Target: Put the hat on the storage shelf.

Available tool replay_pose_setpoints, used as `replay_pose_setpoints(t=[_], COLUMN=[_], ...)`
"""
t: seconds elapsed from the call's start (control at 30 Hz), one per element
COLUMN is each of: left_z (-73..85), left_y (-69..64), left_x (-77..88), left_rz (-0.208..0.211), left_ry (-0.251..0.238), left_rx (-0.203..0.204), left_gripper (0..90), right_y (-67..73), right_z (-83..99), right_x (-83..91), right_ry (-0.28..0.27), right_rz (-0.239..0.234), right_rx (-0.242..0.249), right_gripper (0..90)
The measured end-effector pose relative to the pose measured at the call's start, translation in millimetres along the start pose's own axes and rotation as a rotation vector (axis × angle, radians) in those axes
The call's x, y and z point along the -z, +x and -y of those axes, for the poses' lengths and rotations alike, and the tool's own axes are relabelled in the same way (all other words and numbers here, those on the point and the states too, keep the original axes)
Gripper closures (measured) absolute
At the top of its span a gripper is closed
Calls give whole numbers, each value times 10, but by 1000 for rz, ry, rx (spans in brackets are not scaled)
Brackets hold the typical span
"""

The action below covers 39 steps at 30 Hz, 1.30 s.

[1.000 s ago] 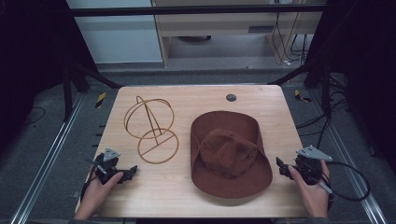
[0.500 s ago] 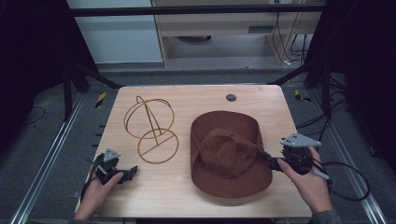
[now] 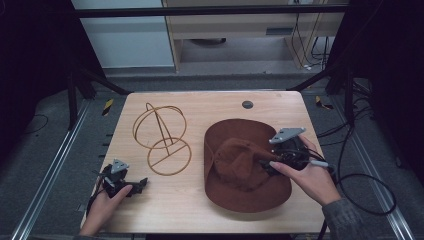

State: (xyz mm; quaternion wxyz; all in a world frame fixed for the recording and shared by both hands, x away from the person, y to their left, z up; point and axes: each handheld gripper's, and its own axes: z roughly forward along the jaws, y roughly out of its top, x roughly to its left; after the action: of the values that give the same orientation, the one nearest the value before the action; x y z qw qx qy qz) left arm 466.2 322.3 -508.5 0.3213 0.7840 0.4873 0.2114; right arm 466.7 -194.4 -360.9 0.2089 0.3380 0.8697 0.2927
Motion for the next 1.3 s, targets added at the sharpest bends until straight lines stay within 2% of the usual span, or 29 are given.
replay_pose_setpoints(t=[0.1,0.17,0.3,0.33,0.4,0.47,0.53,0.6,0.7,0.8,1.0,1.3], left_z=[0,0,0,0,0,0,0,-1,-1,-2,-2,-3], left_y=[0,0,0,0,0,-1,-1,-2,-2,-3,-4,-2], left_x=[0,0,0,0,0,0,-1,-1,-1,-1,-2,1], left_rz=[0,0,0,0,0,0,0,1,1,2,1,2], left_ry=[0,0,0,0,0,0,0,0,0,0,0,4], left_rx=[0,0,0,0,0,0,0,-1,-1,-1,-2,-5], left_gripper=[0,0,0,0,0,0,0,0,0,0,0,0], right_y=[14,27,13,-7,-22,-31,-27,-3,23,72,60,50], right_z=[-77,-166,-243,-292,-318,-403,-432,-521,-565,-599,-617,-625], right_x=[-31,-94,-155,-184,-194,-230,-244,-288,-334,-488,-654,-832], right_ry=[23,59,83,94,99,117,127,146,158,214,245,287], right_rz=[-17,-38,-56,-82,-80,-105,-107,-122,-142,-160,-181,-220], right_rx=[25,43,62,76,81,96,107,144,150,160,146,143], right_gripper=[108,92,111,156,182,252,270,283,279,242,236,361])
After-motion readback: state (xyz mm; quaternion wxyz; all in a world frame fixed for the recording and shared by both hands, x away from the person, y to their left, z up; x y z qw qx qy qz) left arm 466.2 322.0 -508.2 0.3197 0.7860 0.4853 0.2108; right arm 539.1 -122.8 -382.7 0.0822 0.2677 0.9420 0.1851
